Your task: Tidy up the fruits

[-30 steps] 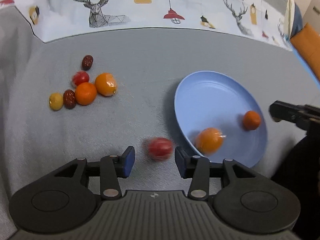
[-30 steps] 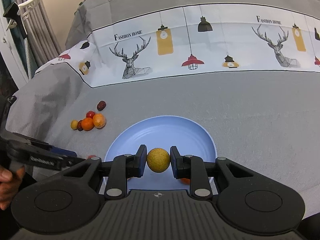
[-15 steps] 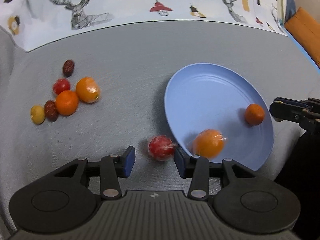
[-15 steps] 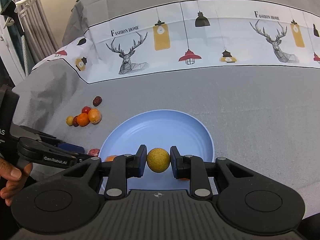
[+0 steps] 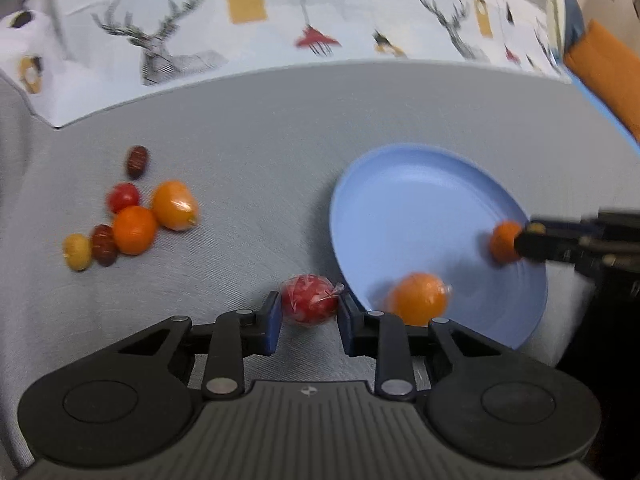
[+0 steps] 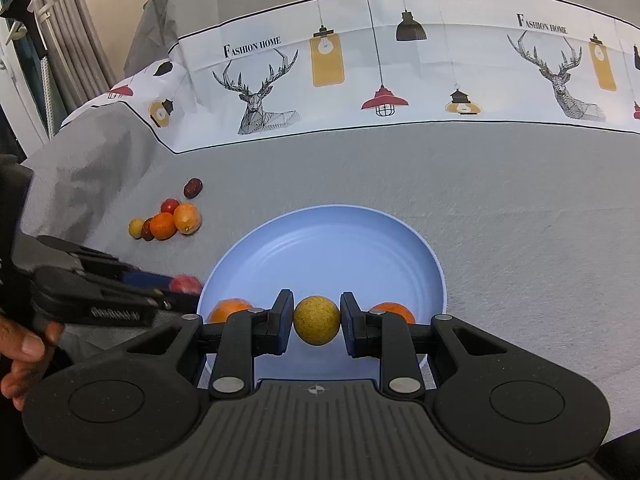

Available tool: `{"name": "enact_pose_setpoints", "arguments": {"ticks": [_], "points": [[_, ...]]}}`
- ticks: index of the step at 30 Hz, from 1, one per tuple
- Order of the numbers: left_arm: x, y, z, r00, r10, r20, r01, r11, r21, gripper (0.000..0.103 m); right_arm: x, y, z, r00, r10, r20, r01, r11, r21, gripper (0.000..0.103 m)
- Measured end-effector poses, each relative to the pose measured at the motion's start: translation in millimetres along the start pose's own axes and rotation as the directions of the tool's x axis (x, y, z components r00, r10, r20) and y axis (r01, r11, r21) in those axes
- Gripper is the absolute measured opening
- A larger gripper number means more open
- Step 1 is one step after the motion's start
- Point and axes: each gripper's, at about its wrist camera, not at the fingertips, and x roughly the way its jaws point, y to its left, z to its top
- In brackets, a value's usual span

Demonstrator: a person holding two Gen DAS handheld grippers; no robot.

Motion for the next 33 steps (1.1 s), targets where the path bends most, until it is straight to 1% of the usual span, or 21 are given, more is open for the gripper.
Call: {"name": "enact_pose_setpoints", "arguments": {"ticks": [3, 7, 12, 17, 24, 33], "points": [[-17.0, 3.5, -1.0, 0.998, 0.009, 0.066, -0.007, 1.000, -0.029, 0.032, -0.9, 0.0, -0.3, 1.000, 0.002, 0.002, -0.002, 1.000, -0.002, 0.027], [-38.1, 1.0, -3.2, 0.988, -0.001, 0.154, 0.008, 0.999, -0.045, 0.032, -2.5, -1.6, -0.1, 1.000, 0.003, 0.010, -0.003, 1.000, 0.004, 0.027], [-53.1, -2.6, -7.7, 0.977, -0.026, 0.212, 0.039, 0.998, -0.058, 0.032, -4.0, -2.3, -0.5, 1.000, 0.003, 0.015, -0.003, 1.000, 0.005, 0.027], [-51.4, 0.7, -7.8, 0.979, -0.026, 0.204, 0.043, 0.996, -0.080, 0.032, -4.7, -0.6, -1.2, 1.000, 0.001, 0.016, -0.001, 1.000, -0.002, 0.027], [-48.7, -3.6, -9.4, 0.980, -0.034, 0.197, 0.045, 0.998, -0.049, 0.033, -6.0, -1.5, -1.0, 1.000, -0.003, 0.019, 0.003, 1.000, 0.001, 0.027], [-45.8, -3.3, -10.1, 0.980, -0.037, 0.193, 0.047, 0.998, -0.045, 0.033, -4.7, -0.7, -0.6, 1.000, -0.006, 0.013, 0.006, 1.000, -0.007, 0.027]]}}
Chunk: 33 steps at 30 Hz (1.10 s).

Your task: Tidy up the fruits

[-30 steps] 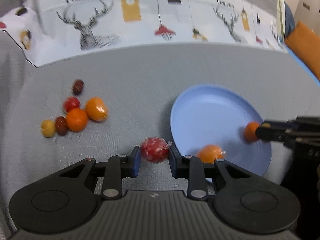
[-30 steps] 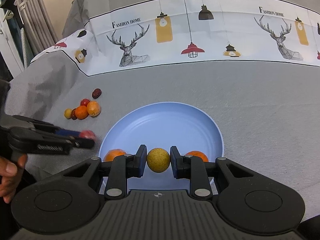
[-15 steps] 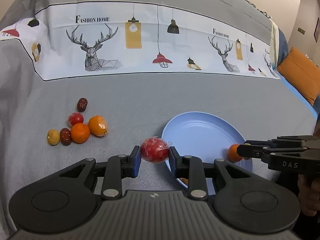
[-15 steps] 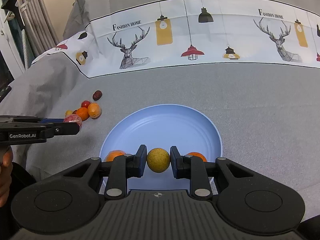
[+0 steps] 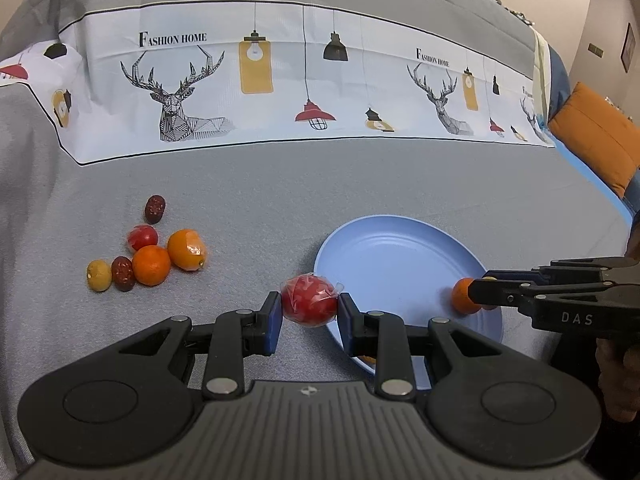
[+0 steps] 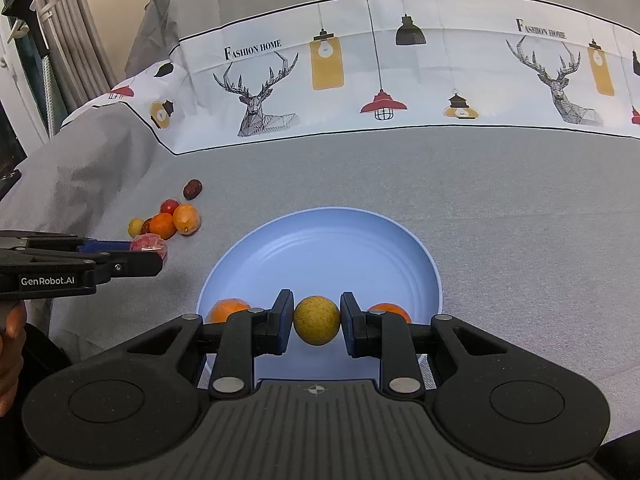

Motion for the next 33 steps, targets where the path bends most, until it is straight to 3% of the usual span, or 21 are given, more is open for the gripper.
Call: {"name": "enact_pose_setpoints", "arguments": {"ticks": [26, 33], "points": [[3.7, -8.6, -2.5, 1.000, 0.008, -0.018, -0.007, 0.999, 0.045, 0.033, 3.2, -0.3, -1.0, 1.000, -0.003, -0.006, 0.003, 1.000, 0.001, 0.027], [10.1, -16.1, 0.4, 0.998, 0.016, -0.064, -0.011, 0.998, 0.069, 0.033, 5.1, -3.3, 0.6, 1.000, 0.006, -0.013, -0.006, 1.000, 0.017, 0.027]]}}
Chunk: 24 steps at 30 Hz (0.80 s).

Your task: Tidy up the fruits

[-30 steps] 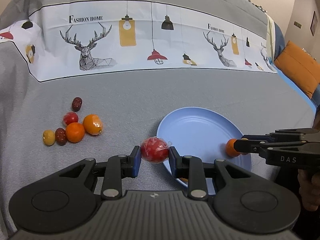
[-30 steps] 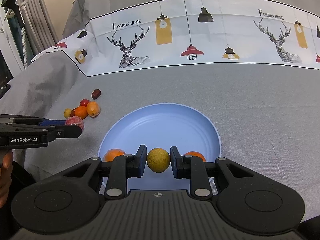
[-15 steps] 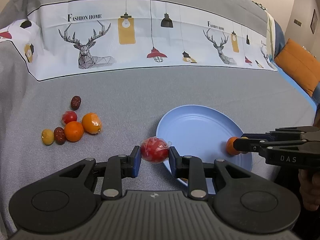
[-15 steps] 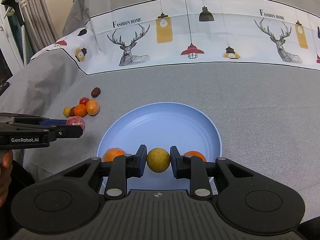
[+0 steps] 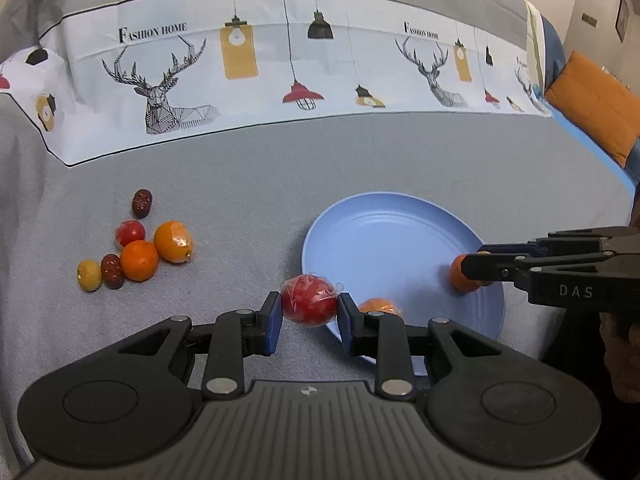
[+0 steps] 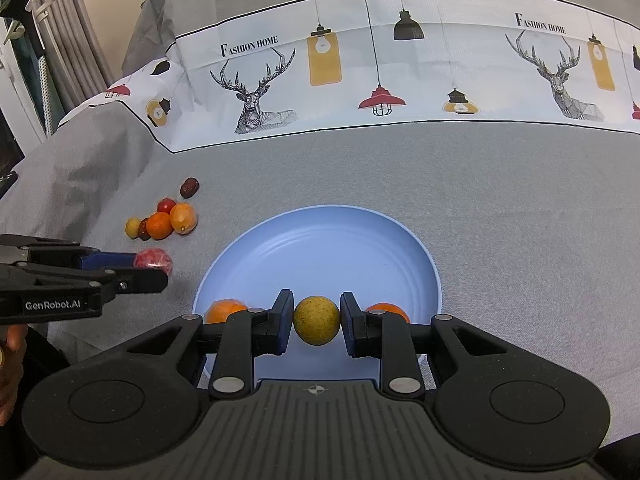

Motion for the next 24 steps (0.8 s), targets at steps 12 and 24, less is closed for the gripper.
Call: {"name": "enact_pose_setpoints", "arguments": {"ticks": [12, 24], "points": [[17.3, -49.3, 27.2, 1.000, 0.002, -0.013, -0.001, 0.997, 0.074, 0.032, 4.3, 1.8, 2.1, 1.000, 0.026, -0.014, -0.026, 0.999, -0.046, 0.027], [33.7, -77.9, 42.6, 1.000, 0.015, -0.026, -0.011, 0.991, 0.130, 0.032, 7.8, 0.6, 2.1, 0.999, 0.043, -0.023, -0.044, 0.998, -0.054, 0.027]]}}
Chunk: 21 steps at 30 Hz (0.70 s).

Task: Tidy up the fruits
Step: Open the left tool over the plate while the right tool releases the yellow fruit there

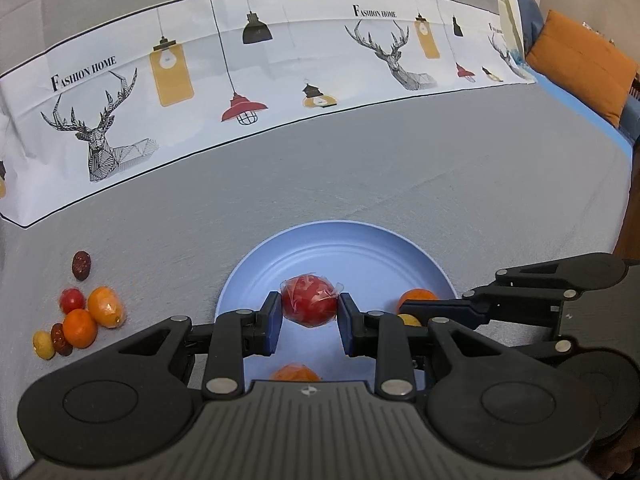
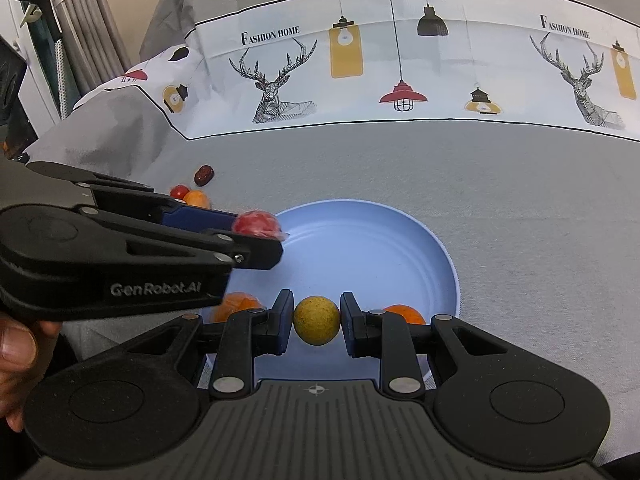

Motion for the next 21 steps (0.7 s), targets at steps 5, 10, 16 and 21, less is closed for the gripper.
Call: {"name": "enact_pose_setpoints", "arguments": {"ticks": [5, 10, 16, 21], "points": [[0.9, -2.2, 3.5, 1.000, -0.001, -0.002, 0.001, 1.000, -0.001, 0.032, 0.1, -1.5, 0.7, 1.000, 0.009, -0.001, -0.009, 1.000, -0.004, 0.027], [-0.4, -3.5, 6.4, 1.000, 0.000, -0.002, 0.000, 1.000, -0.002, 0.032, 0.5, -3.0, 1.5, 1.000, 0.010, -0.002, -0.010, 1.000, -0.002, 0.027], [-3.2, -6.5, 7.6, 1.000, -0.003, 0.002, 0.003, 1.000, 0.004, 0.032, 0.3, -3.6, 2.0, 1.000, 0.010, -0.003, -0.010, 1.000, -0.001, 0.027], [-3.6, -4.6, 9.9, 1.000, -0.013, -0.008, 0.013, 1.000, -0.012, 0.033, 0.7, -4.1, 2.2, 1.000, 0.004, -0.005, -0.004, 1.000, -0.002, 0.027]]}}
